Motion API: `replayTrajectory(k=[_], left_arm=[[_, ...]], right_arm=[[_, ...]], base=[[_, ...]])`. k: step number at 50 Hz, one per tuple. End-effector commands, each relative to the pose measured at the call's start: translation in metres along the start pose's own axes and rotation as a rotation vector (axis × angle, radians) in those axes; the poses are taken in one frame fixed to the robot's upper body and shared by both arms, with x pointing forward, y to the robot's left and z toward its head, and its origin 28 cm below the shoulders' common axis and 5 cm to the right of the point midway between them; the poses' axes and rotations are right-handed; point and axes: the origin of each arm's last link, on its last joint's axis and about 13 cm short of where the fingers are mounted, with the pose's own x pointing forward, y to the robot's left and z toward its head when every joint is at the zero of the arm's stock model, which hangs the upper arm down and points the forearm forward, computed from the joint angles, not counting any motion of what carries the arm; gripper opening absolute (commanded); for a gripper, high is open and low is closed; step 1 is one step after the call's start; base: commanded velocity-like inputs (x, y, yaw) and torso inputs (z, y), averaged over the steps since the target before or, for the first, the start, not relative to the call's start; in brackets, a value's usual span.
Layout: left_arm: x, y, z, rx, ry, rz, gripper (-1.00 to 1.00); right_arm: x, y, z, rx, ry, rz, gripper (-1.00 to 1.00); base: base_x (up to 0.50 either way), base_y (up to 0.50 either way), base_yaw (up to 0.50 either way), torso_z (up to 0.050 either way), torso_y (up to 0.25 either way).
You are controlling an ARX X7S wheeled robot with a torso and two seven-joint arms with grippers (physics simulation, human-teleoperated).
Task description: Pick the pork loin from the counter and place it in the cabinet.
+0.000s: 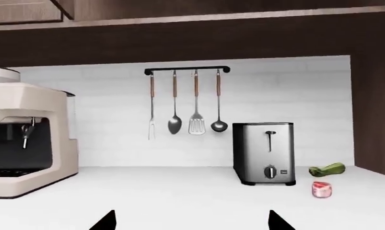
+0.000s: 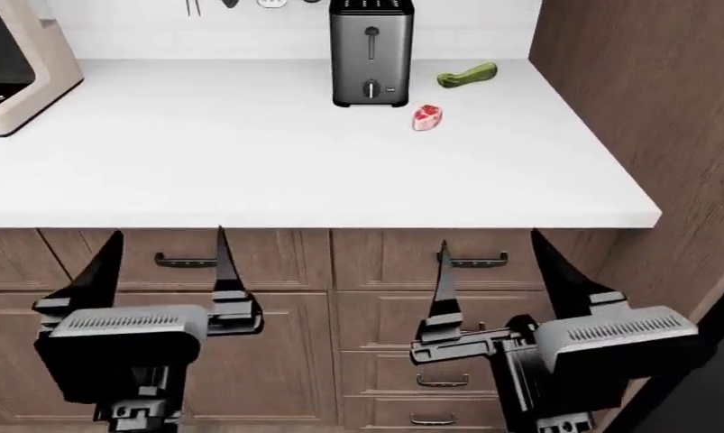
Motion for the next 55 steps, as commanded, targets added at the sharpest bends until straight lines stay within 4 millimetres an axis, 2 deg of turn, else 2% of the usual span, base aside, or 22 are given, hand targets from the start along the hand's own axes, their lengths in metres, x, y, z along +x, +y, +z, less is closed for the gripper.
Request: replayTrajectory(k=[1,12,55], left_arm=[[-0.0014,0.0036,0.0251,-0.015,-0.107,-0.03,1.0],[-0.0022,0.0044,0.0257,-0.023,-0.138,-0.048,1.0],[-0.0017,0.0077,0.0269,-0.042,-0.151,-0.044,1.0]], right_arm=[[-0.0065,0.0018,0.0277,-0.005,-0.07,0.017,1.0],[-0.0044,0.0018,0.0274,0.0,-0.067,0.007,1.0],[-0.0032,0.0047,0.0263,-0.003,-0.064,0.012,1.0]], base=[[0.0,0.0,0.0,0.0,0.0],[0.1,0.0,0.0,0.0,0.0],[0.5,0.0,0.0,0.0,0.0]])
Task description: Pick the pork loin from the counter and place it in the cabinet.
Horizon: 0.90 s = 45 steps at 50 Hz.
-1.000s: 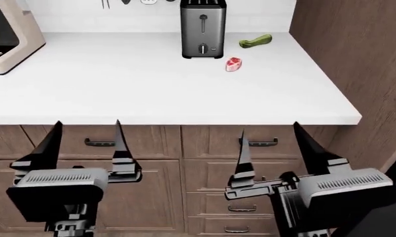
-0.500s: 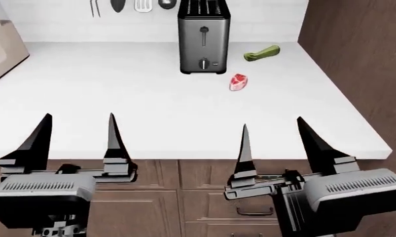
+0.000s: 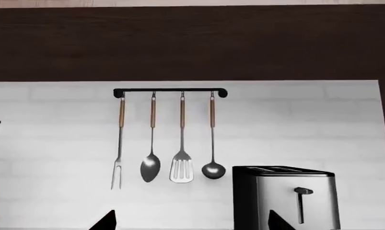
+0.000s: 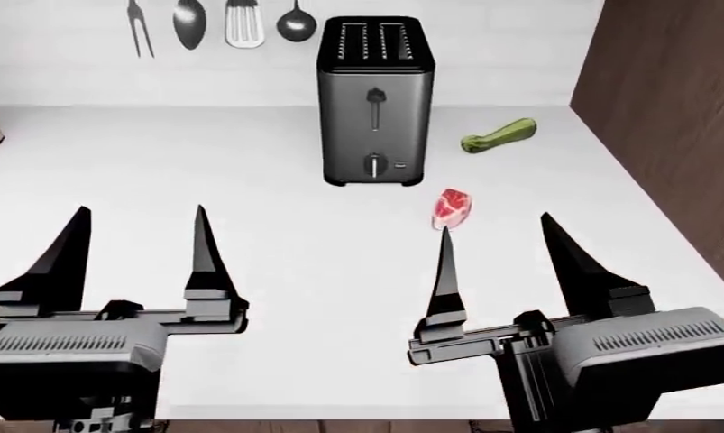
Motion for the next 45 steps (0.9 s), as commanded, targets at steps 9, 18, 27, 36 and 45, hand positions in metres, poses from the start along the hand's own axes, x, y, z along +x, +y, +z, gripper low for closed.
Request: replayTrajectory(k=[9,18,27,36,45], left_arm=[[0.001,0.0,0.0,-0.004,-0.004,-0.001,1.0],[0.001,0.001,-0.001,-0.005,-0.003,0.001,1.0],[0.0,0.003,0.0,-0.016,-0.002,0.002,1.0],[-0.003,0.006,0.003,-0.038,-0.001,-0.005,1.0],[-0.001,0.006,0.004,-0.046,0.005,-0.015,1.0]], right_arm=[[0.001,0.001,0.0,-0.002,0.0,0.0,1.0],[0.001,0.001,-0.001,-0.002,0.002,-0.004,1.0],[0.009,-0.006,0.004,0.047,0.108,0.002,1.0],[0.059,-0.027,0.022,0.117,0.411,0.039,1.0],[0.081,-0.028,0.02,0.15,0.634,0.082,1.0]], base=[[0.5,0.0,0.0,0.0,0.0],[0.36,0.0,0.0,0.0,0.001],[0.0,0.0,0.0,0.0,0.0],[0.0,0.0,0.0,0.0,0.0],[0.0,0.0,0.0,0.0,0.0]])
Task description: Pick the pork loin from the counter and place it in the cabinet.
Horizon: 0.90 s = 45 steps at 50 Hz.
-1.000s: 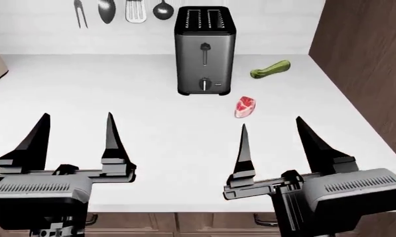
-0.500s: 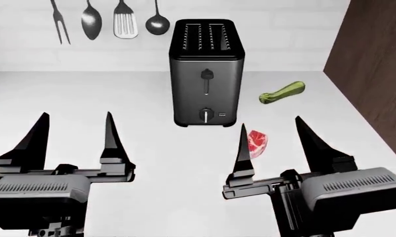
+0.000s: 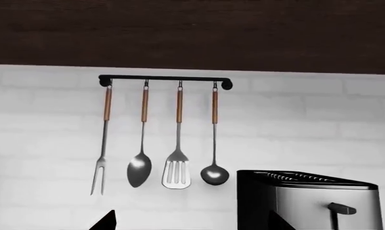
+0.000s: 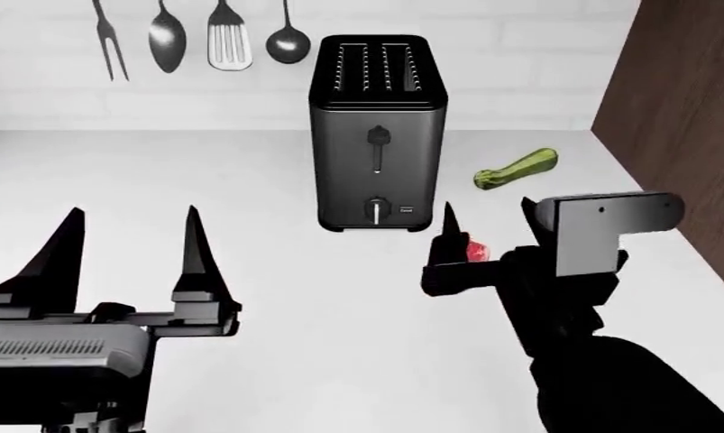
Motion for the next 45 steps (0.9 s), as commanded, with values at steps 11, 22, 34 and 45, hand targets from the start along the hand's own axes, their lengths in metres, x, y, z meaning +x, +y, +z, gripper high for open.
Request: replayTrajectory(k=[11,22,34,45], left_arm=[[0.004,0.002,-0.003,-0.039,0.022,-0.029,1.0],[0.004,0.002,-0.004,-0.056,0.031,-0.041,1.0],[0.003,0.001,-0.004,-0.065,0.033,-0.049,1.0],[0.003,0.002,-0.005,-0.066,0.035,-0.048,1.0]], right_arm=[[0.018,0.001,0.035,-0.012,0.367,0.063,1.0],[0.01,0.001,0.043,-0.096,0.366,-0.031,1.0],[0.004,-0.002,0.045,-0.124,0.38,-0.058,1.0],[0.006,-0.001,0.036,-0.054,0.452,-0.005,1.0]], base=[[0.0,0.0,0.0,0.0,0.0],[0.0,0.0,0.0,0.0,0.0],[0.0,0.0,0.0,0.0,0.0],[0.0,0.0,0.0,0.0,0.0]])
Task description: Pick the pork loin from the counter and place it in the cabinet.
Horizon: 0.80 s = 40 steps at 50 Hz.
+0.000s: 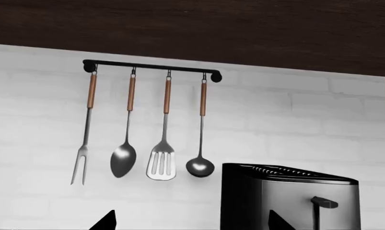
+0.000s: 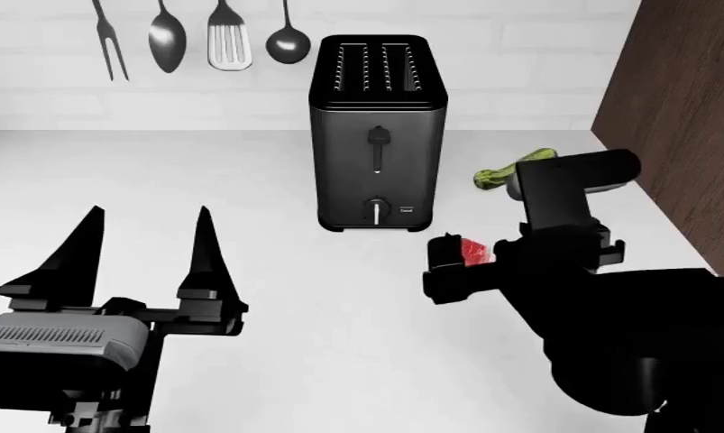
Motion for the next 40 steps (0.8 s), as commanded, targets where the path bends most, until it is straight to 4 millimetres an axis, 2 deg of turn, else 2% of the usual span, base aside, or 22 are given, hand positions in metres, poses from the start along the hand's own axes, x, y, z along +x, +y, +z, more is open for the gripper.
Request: replayTrajectory(k=[1,11,19,40], left_arm=[[0.0,0.001,-0.001,-0.004,0.003,-0.002,1.0],[0.0,0.001,-0.001,-0.004,0.005,-0.005,1.0],[0.002,0.001,-0.002,0.002,0.003,-0.009,1.0],[0.003,0.003,-0.004,-0.006,0.008,-0.01,1.0]], right_arm=[[0.003,0.0,-0.004,0.03,0.052,0.027,1.0],[0.009,0.001,-0.006,0.06,0.063,0.034,1.0],[0.021,0.001,-0.006,0.091,0.075,0.041,1.0],[0.035,-0.001,-0.021,0.013,0.111,-0.018,1.0]], base=[[0.0,0.0,0.0,0.0,0.0],[0.0,0.0,0.0,0.0,0.0],[0.0,0.0,0.0,0.0,0.0],[0.0,0.0,0.0,0.0,0.0]])
